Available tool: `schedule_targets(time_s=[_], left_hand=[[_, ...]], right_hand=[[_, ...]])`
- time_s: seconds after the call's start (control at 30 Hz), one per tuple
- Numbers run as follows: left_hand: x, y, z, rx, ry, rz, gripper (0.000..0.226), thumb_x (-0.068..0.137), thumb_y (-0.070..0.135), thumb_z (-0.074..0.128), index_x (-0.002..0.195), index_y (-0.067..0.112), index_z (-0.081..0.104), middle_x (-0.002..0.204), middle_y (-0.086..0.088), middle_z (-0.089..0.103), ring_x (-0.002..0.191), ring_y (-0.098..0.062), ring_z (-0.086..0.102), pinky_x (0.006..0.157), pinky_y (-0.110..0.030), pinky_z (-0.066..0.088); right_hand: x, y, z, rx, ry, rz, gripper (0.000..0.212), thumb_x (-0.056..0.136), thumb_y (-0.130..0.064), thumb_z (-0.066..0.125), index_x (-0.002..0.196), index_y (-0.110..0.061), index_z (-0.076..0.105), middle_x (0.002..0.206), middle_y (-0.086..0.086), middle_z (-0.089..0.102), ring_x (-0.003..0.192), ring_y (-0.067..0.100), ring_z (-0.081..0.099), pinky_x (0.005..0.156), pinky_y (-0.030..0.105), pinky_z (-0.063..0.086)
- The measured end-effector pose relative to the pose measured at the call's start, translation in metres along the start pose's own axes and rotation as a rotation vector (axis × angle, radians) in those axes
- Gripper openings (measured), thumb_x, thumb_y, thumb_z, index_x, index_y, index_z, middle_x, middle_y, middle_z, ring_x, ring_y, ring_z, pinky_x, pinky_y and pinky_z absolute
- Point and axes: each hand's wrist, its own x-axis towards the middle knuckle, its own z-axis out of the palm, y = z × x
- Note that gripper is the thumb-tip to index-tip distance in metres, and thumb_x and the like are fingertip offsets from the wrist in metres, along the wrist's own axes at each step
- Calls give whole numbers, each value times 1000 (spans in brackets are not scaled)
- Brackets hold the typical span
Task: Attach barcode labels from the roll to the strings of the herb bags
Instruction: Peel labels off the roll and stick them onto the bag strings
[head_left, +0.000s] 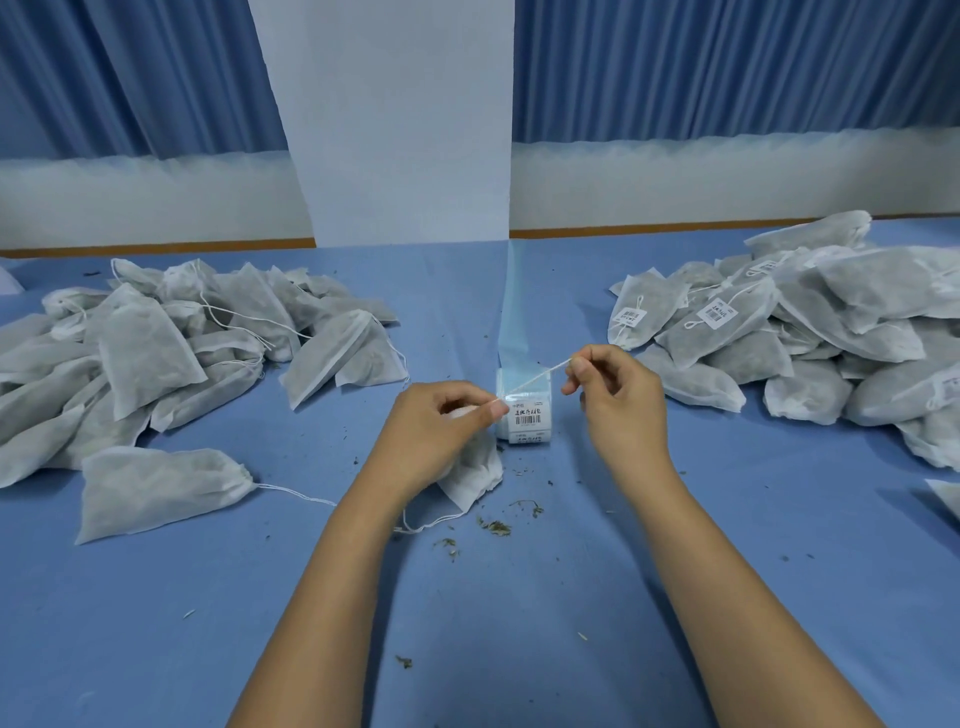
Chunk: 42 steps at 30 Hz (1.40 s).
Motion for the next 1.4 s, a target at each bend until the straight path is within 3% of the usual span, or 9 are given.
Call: schedule_targets(time_s=[0.13, 0.27, 0.4, 0.53, 0.73, 0.87, 1.03, 1.2, 1.4], left_hand=[[2, -7, -7, 284, 8, 53, 18, 87, 13, 67, 83, 29, 72, 94, 12, 67, 82, 5, 58, 67, -6, 42], [4, -3, -12, 171, 58, 82, 22, 94, 21, 59, 76, 20, 72, 83, 8, 69, 69, 3, 58, 64, -6, 40], [1, 5, -12, -213, 50, -27, 29, 101, 21, 48, 93, 18, 76, 92, 3, 76, 90, -9, 71, 77, -17, 51], [3, 14, -7, -452, 134, -42, 33, 103, 25, 38, 110, 14, 68, 102, -2, 75, 97, -15, 71, 89, -29, 51], [6, 15, -13, -921, 44, -52, 36, 104, 25, 31, 122, 14, 59, 118, -3, 70, 111, -15, 66, 97, -34, 48], [6, 14, -7, -1009, -12, -11, 38, 103, 27, 28, 124, 15, 57, 120, -2, 70, 115, -14, 63, 92, -28, 51], [6, 11, -1, -670, 223, -31, 31, 92, 30, 45, 111, 20, 66, 114, -4, 70, 112, -21, 64, 97, -38, 48], [2, 7, 4, -279, 258, 279, 69, 91, 8, 65, 139, 45, 33, 117, 22, 60, 109, 9, 57, 88, -14, 48], [4, 2, 6, 2, 508, 456, 39, 80, -2, 67, 96, 31, 56, 104, 18, 58, 102, 6, 53, 88, -13, 41]], right_hand=[[5, 2, -3, 84, 98, 78, 12, 93, -10, 55, 84, -8, 63, 64, -3, 62, 51, 0, 49, 66, 28, 41], [2, -4, -1, 174, 188, 24, 13, 92, -8, 57, 81, -13, 62, 60, -12, 63, 58, -2, 55, 69, 20, 44], [-19, -13, 9, 99, 192, -341, 13, 90, -7, 58, 81, -14, 60, 77, -5, 60, 72, 11, 57, 69, 21, 44], [-36, -10, 24, -63, -85, -695, 10, 88, -4, 59, 79, -1, 63, 87, 3, 60, 83, 11, 56, 76, 18, 41], [-37, -3, 34, -110, -415, -400, 8, 87, -3, 65, 81, -7, 65, 136, 4, 44, 132, 8, 38, 110, 24, 29], [-37, -5, 31, 2, -507, -195, 16, 90, -5, 61, 82, -19, 61, 128, -3, 50, 122, 6, 47, 101, 23, 36], [-37, -5, 33, 31, -515, -180, 13, 88, -1, 61, 81, -11, 61, 88, -2, 56, 85, 11, 52, 80, 20, 40], [-28, -5, 28, 38, -336, -156, 18, 86, 0, 64, 78, -16, 62, 87, -2, 55, 80, 1, 52, 77, 13, 37], [-14, -3, 13, -28, -309, -25, 21, 84, -6, 69, 97, -18, 57, 112, 5, 50, 88, 10, 54, 76, 11, 44]])
